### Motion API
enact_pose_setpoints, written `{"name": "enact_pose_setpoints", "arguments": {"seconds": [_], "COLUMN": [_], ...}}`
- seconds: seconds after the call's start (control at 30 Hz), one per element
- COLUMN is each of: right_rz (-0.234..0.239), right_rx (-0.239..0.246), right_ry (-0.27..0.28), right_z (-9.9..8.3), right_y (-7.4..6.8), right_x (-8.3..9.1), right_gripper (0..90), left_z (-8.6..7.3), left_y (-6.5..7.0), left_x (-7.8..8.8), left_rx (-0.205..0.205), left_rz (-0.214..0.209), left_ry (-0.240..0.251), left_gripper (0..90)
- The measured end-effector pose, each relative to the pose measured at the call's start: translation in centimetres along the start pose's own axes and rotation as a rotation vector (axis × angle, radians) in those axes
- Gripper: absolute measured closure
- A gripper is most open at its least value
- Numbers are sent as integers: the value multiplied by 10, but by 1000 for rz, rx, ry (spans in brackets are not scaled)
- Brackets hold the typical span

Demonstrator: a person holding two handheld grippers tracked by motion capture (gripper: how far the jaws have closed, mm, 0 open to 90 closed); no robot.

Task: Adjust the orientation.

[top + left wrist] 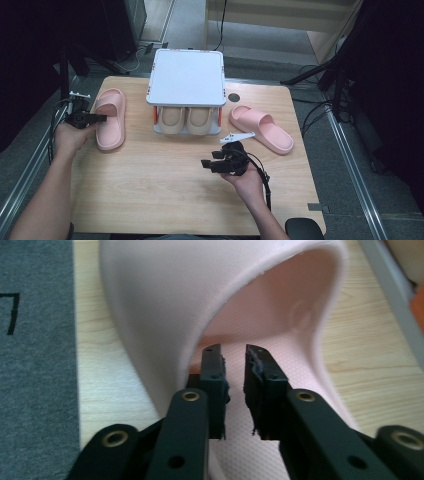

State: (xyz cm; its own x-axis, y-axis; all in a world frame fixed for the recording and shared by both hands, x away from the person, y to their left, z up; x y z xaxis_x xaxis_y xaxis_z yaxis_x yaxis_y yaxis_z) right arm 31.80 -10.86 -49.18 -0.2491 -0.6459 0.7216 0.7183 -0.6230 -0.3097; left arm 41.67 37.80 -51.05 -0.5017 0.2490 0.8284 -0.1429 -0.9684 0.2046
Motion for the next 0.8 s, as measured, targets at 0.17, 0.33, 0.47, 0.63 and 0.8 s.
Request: {"name": "enact_pose_setpoints", "arguments": {"seconds": [0.17,0.33,0.47,0.63,0.8], "right_rz": [2,2,-2,-6,-18], "right_rx": [5,4,-2,-7,-18], "right_ry": [0,3,3,5,5], "right_z": [0,0,-2,-4,-8], "right_y": [0,0,0,1,2], "right_x": [0,2,3,4,7], "right_gripper": [433,432,431,429,429], "left_z": [4,11,15,17,17], "left_y": [12,18,22,14,-5], "left_x": [17,35,46,56,53], "left_rx": [-13,-26,-36,-40,-13], "left_rz": [-31,-62,-61,-50,-53], "left_ry": [0,31,29,72,87], "left_gripper": [659,525,479,430,404]}}
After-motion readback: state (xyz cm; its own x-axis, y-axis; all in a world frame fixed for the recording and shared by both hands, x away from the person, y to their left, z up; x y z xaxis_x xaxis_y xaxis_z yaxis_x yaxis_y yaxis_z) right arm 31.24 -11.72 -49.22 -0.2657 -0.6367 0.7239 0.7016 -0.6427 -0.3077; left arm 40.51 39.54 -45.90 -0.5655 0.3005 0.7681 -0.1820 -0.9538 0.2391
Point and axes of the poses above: each handheld gripper's, and its own axes: x roughly backward along the jaws, z roughly out of its top, y roughly to its right, the point moved 1 cm from there along -x, roughly forward along the jaws, and after that the axes turned 5 degrees about -y, right-handed, at the moved point
